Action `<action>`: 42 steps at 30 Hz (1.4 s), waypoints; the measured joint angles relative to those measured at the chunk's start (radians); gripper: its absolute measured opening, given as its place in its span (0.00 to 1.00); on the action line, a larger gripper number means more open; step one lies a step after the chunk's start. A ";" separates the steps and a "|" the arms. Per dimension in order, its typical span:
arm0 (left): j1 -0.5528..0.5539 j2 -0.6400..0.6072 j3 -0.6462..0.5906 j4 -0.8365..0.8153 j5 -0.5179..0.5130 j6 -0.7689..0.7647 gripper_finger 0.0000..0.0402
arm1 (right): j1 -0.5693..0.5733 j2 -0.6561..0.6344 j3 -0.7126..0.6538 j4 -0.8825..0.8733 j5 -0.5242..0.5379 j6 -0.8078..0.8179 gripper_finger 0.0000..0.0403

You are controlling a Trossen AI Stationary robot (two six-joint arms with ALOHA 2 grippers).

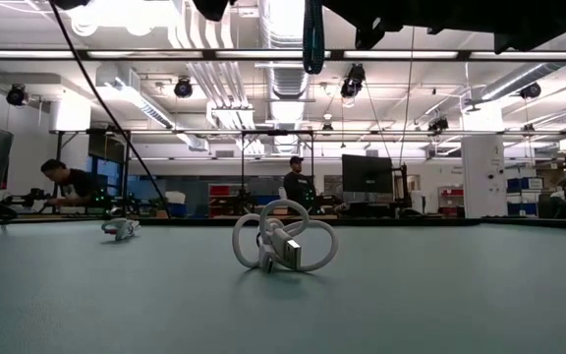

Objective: Pick and place USB-C Cables
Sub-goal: Put the blue black charger cable into the black bin

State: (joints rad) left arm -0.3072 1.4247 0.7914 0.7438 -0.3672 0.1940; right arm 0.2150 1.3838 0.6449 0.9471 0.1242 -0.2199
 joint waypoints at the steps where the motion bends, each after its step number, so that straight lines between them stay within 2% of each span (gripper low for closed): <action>1: 0.001 0.009 0.000 0.020 0.000 0.000 0.47 | 0.000 0.000 0.000 0.000 0.000 0.000 0.06; 9: 0.013 0.060 0.000 0.118 0.001 -0.001 0.47 | 0.000 0.000 0.000 -0.006 0.000 -0.005 0.06; 18: 0.023 0.144 0.040 0.152 0.002 0.004 0.47 | 0.000 0.000 0.000 -0.008 0.000 -0.008 0.06; 28: 0.035 0.157 0.040 0.191 0.003 0.006 0.46 | 0.000 0.000 0.000 -0.021 0.000 -0.010 0.06; 32: 0.038 0.157 0.040 0.191 0.004 0.006 0.40 | 0.000 0.000 0.000 -0.022 0.002 -0.016 0.06; 42: 0.039 0.159 0.038 0.188 0.010 0.006 0.16 | 0.000 0.000 0.000 -0.023 0.008 -0.016 0.06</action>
State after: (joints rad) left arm -0.2680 1.5833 0.8293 0.9322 -0.3576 0.2004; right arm 0.2150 1.3838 0.6449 0.9245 0.1326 -0.2359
